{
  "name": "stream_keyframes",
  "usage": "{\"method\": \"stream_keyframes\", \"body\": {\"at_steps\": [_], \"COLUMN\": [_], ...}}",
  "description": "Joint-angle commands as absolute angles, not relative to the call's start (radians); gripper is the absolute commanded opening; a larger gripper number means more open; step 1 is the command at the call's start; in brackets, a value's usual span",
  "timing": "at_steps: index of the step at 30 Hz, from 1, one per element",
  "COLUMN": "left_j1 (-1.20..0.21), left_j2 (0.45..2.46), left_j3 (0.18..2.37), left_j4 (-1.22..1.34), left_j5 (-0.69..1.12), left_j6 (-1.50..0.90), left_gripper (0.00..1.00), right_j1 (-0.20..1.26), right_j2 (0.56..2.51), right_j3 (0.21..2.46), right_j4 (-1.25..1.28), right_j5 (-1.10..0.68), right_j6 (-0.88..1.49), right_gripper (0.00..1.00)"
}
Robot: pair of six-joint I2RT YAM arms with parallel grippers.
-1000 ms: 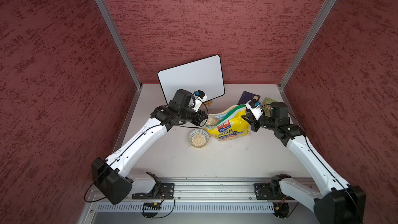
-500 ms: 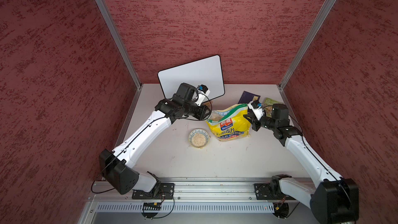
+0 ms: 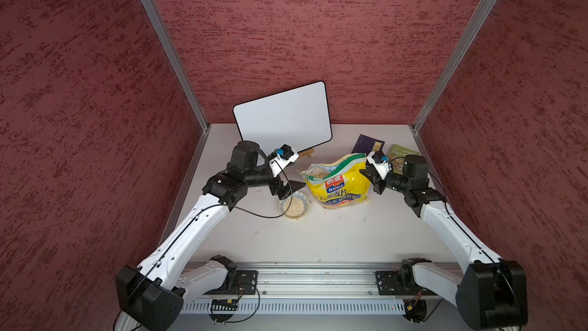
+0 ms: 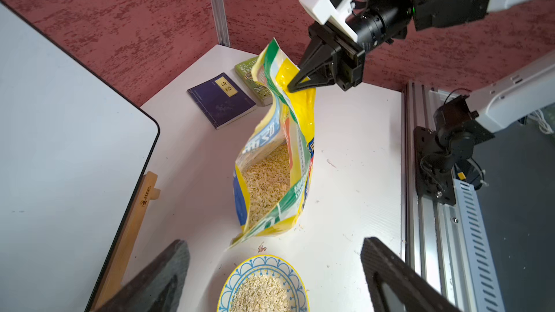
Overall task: Pour the oats into the breakfast bowl
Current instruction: Place the oats bag at the center of the board.
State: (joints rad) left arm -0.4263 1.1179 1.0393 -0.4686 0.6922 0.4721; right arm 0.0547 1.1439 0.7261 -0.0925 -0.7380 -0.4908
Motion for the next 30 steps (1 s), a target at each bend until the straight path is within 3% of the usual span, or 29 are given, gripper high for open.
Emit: {"method": "stream_keyframes", "body": {"at_steps": [1, 7, 11, 15, 19, 23, 25, 30], "left_j1": [-0.416, -0.402, -0.403, -0.405, -0.401, -0.396, -0.396, -0.415], "left_j2": [1.128, 1.232, 1.320, 1.386, 1.403, 1.394, 1.383, 1.314], "left_j3": [1.030, 1.081, 1.137, 1.163, 1.162, 1.164, 1.164, 1.156], "left_j4": [-0.360, -0.339, -0.404, -0.465, -0.453, -0.439, -0.435, -0.422], "left_j5": [0.760, 0.741, 0.780, 0.802, 0.794, 0.791, 0.793, 0.788], "left_j6": [0.654, 0.734, 0.778, 0.814, 0.827, 0.823, 0.815, 0.775], "left_gripper": [0.96, 0.95, 0.87, 0.68, 0.32, 0.09, 0.00, 0.00], "right_j1": [0.036, 0.032, 0.032, 0.031, 0.031, 0.020, 0.010, -0.024], "right_j2": [1.161, 1.160, 1.161, 1.162, 1.164, 1.156, 1.149, 1.136], "right_j3": [0.759, 0.777, 0.782, 0.790, 0.807, 0.821, 0.821, 0.820], "right_j4": [-0.083, -0.112, -0.130, -0.140, -0.159, -0.176, -0.178, -0.195], "right_j5": [-0.756, -0.756, -0.749, -0.749, -0.739, -0.723, -0.713, -0.684], "right_j6": [-0.520, -0.545, -0.558, -0.564, -0.579, -0.596, -0.604, -0.631], "right_gripper": [0.00, 0.00, 0.00, 0.00, 0.00, 0.00, 0.00, 0.00]}}
